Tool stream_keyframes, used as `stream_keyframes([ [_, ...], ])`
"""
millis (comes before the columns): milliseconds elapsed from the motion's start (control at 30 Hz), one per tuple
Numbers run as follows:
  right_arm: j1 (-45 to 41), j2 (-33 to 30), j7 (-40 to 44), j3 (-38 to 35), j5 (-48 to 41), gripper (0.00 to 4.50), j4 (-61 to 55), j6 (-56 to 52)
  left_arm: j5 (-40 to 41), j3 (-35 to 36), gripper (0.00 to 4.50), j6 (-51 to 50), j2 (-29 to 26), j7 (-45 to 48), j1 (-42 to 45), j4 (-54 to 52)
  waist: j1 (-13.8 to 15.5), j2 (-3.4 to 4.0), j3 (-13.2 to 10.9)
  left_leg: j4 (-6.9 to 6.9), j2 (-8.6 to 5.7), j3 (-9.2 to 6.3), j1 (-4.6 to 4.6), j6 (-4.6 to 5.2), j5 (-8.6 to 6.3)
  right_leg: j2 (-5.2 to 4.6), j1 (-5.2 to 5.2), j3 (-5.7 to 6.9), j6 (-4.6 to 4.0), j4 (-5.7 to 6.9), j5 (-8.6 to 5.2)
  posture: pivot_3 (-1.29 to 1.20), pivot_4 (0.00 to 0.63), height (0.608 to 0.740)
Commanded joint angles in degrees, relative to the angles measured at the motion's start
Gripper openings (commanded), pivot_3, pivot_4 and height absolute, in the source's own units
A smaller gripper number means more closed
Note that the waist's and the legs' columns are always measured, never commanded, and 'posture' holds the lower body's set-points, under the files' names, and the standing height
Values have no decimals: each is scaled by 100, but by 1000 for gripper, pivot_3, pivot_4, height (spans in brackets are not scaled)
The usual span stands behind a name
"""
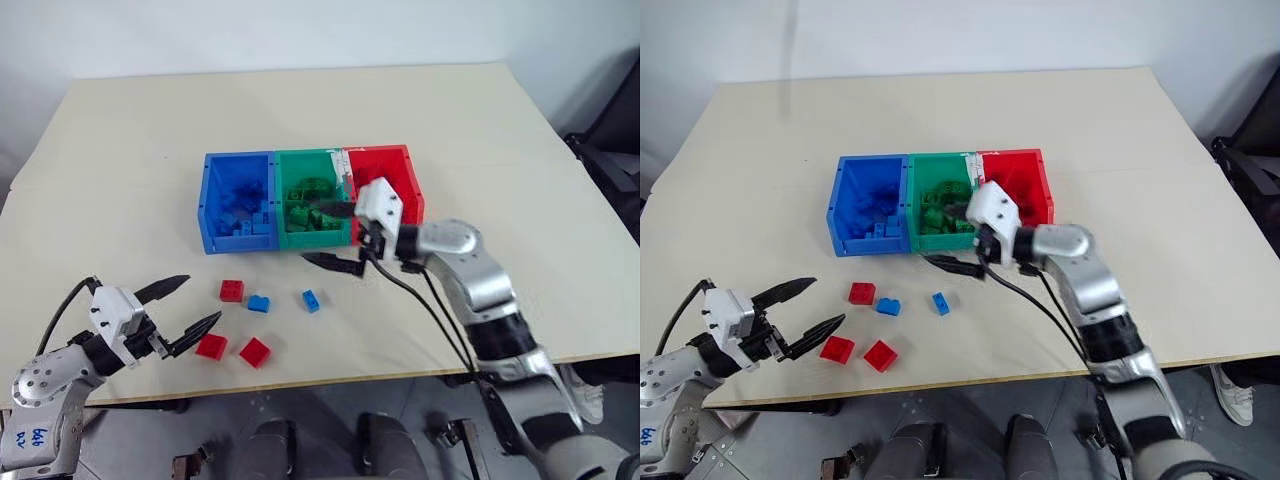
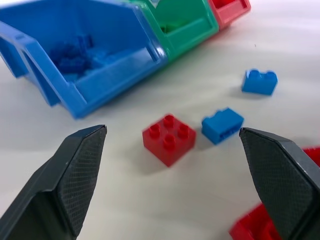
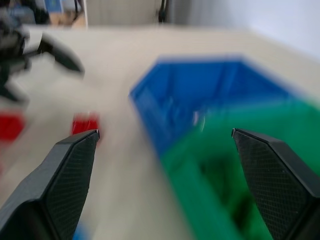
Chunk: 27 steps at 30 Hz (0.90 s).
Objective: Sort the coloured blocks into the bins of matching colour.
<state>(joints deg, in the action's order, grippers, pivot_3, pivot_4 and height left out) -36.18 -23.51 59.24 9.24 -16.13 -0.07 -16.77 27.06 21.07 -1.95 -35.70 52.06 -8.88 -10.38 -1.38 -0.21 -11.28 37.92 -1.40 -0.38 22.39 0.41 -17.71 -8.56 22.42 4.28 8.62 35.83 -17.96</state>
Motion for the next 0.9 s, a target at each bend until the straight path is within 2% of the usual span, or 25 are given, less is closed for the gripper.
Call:
stream_keyframes([
  [33, 757, -549, 291, -585, -380, 4440, -662, 216, -13, -127, 4500, -19, -210, 206, 3, -233, 37, -1, 1, 1, 1, -1, -1, -1, -1, 0, -1, 1, 0, 1, 0, 0, 150, 740],
  [133, 1619, -868, 313, -1160, -632, 4440, -785, 429, -30, -329, 4500, -65, -274, 266, 187, -258, 108, -1, 1, 3, 0, 9, -2, 4, -6, 0, -6, -2, 2, -7, 1, 0, 150, 740],
  [267, 2644, -1153, 562, -1743, -669, 4440, -635, 1289, -74, -589, 4500, -138, -299, 317, 530, -191, 152, -1, 0, 9, 4, 22, -4, 5, -6, 0, -8, -3, 4, -9, 2, 0, 150, 740],
  [433, 3261, -1323, 668, -2040, -702, 4440, -461, 1709, -109, -881, 4500, -183, -298, 413, 1041, 82, 149, -1, 1, 14, 7, 27, -13, 5, -6, 1, -17, -5, 6, -10, 3, 0, 150, 740],
  [567, 3193, -1193, 558, -1745, -796, 4440, -771, 1484, -122, -930, 4500, -104, -294, 497, 1227, 269, 110, 0, 0, 12, 11, 37, -24, 5, -6, 3, -21, -7, 5, -10, 3, 0, 150, 740],
  [767, 2618, -948, 47, -752, -822, 4440, -1532, 112, -35, -692, 4500, -9, -362, 616, 1025, 343, 132, 0, 0, 16, 17, 32, -23, 3, -7, 4, -20, -7, 5, -9, 3, 0, 150, 740],
  [900, 2114, -594, -423, -216, -704, 4440, -1650, -519, 76, -485, 4500, -74, -390, 608, 726, 235, 136, 0, 0, 16, 17, 29, -21, 2, -8, 2, -18, -7, 5, -11, 3, 0, 150, 740],
])
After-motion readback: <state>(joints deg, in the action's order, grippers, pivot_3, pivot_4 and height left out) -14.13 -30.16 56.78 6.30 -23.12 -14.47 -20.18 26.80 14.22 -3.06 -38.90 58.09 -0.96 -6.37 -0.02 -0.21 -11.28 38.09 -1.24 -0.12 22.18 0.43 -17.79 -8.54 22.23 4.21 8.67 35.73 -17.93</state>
